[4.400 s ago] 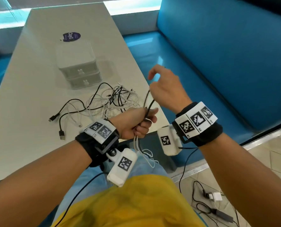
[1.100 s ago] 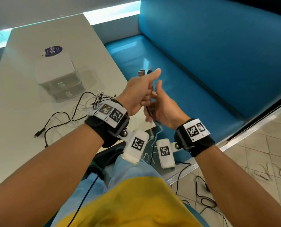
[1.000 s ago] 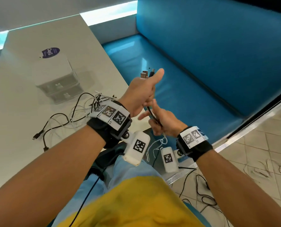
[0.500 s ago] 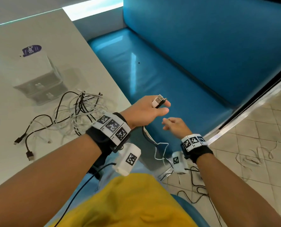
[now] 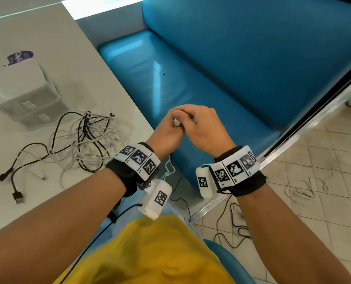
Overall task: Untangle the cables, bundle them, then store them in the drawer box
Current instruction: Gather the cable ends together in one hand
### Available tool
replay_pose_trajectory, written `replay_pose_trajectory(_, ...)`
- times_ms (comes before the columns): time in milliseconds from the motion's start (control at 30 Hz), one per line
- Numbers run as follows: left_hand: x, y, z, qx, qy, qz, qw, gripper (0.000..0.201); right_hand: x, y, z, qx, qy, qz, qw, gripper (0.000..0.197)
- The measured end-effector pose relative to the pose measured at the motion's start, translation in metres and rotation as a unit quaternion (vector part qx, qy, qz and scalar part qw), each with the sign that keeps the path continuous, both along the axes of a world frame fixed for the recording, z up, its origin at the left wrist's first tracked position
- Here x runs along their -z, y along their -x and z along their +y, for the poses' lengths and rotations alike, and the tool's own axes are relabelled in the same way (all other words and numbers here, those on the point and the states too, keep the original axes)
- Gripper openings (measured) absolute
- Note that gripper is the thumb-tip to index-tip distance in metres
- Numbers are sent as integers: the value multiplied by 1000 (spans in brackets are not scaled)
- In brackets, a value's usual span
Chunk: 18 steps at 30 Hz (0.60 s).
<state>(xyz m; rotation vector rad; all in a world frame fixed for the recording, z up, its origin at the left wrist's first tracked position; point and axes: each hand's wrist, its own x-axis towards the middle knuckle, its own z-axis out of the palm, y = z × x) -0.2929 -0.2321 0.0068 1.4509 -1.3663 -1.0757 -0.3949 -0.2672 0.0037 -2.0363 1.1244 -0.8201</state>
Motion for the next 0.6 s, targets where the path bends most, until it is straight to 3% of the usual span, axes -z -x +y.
replay_pose_trajectory(167,-5,-2,1,-39,-3,84,996,9,-13,-16,10,-2,48,30,998,30)
replay_pose_trajectory(333,-20,-9,5,-28,48,68,996,17,-21,-20,14,41,48,-48,997,21)
replay_pose_trajectory(400,-25,-15,3,-32,51,62,996,20,-22,-28,20,53,0,-135,989,34)
replay_pose_trajectory(467,-31,-25,0,-93,42,72,992,29,-25,-43,26,40,-72,-206,975,48)
replay_pose_trajectory(600,-46,-54,-4,-246,34,170,954,21,-26,-73,26,-21,-243,-235,941,35)
